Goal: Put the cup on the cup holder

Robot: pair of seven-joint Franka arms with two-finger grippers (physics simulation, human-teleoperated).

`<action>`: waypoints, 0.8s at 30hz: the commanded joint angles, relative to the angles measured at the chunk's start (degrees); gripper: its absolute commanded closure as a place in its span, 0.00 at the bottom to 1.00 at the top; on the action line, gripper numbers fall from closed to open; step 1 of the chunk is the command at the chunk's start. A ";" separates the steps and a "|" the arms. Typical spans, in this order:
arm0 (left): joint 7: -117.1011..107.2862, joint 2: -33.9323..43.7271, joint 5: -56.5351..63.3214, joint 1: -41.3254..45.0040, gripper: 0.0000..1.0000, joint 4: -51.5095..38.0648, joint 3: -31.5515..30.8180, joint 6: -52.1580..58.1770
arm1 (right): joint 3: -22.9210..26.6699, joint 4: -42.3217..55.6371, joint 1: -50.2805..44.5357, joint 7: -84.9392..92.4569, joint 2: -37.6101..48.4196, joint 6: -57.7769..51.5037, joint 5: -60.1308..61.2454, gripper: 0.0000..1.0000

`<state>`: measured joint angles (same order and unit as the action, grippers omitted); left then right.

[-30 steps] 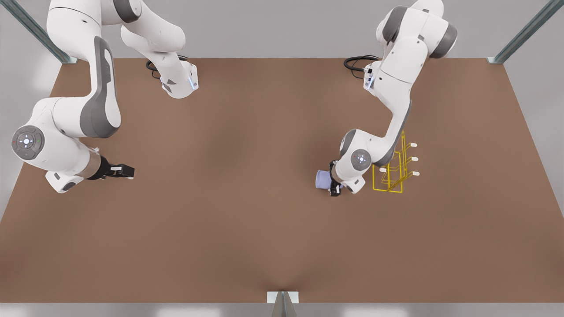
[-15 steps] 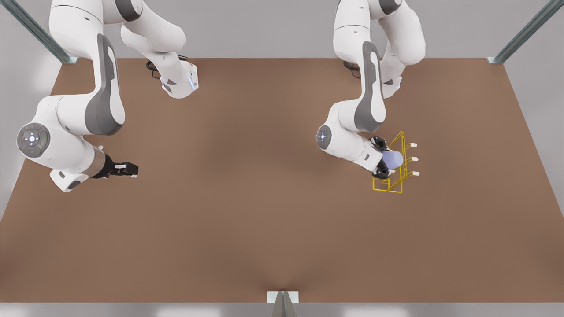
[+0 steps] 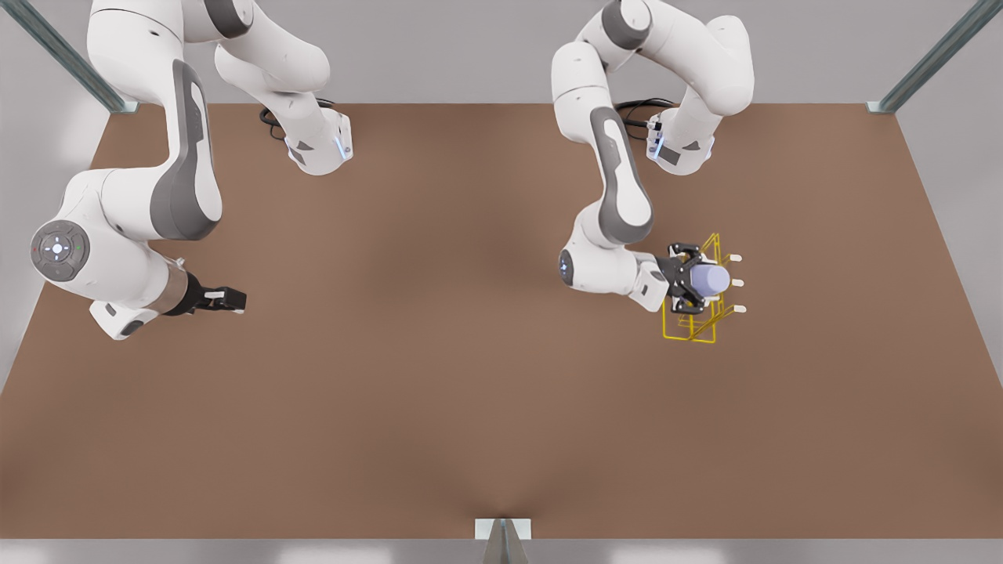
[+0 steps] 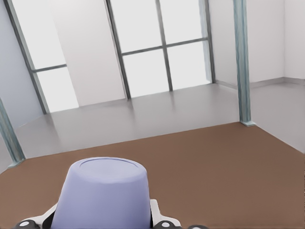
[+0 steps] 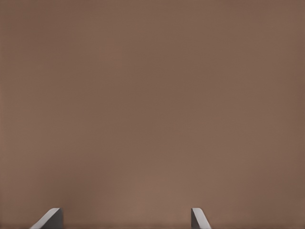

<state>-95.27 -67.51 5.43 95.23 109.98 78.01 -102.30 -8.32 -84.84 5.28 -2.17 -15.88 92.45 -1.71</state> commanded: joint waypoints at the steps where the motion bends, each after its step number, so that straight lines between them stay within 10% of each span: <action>1: -2.11 -1.57 -1.48 0.14 0.36 0.85 0.04 -6.24 | -0.03 0.03 -0.01 -0.82 0.06 -0.25 0.04 0.00; 20: -20.74 -10.98 -4.38 3.21 0.36 4.28 -0.23 -12.75 | -0.03 1.35 -0.01 -0.73 -0.20 -0.96 -1.19 0.00; 22: -20.66 -10.98 -4.64 3.21 0.00 4.19 -0.58 -12.84 | 0.06 1.52 -0.01 -0.82 -0.29 -0.96 -0.93 0.00; 24: -20.57 -11.15 -4.64 3.21 0.00 4.28 -0.58 -12.93 | 0.06 1.78 -0.01 -0.73 -0.29 -1.31 -0.93 0.00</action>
<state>-108.94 -78.63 1.22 98.44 114.23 77.44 -114.58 -8.27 -83.15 5.29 -2.66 -16.26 91.41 -2.72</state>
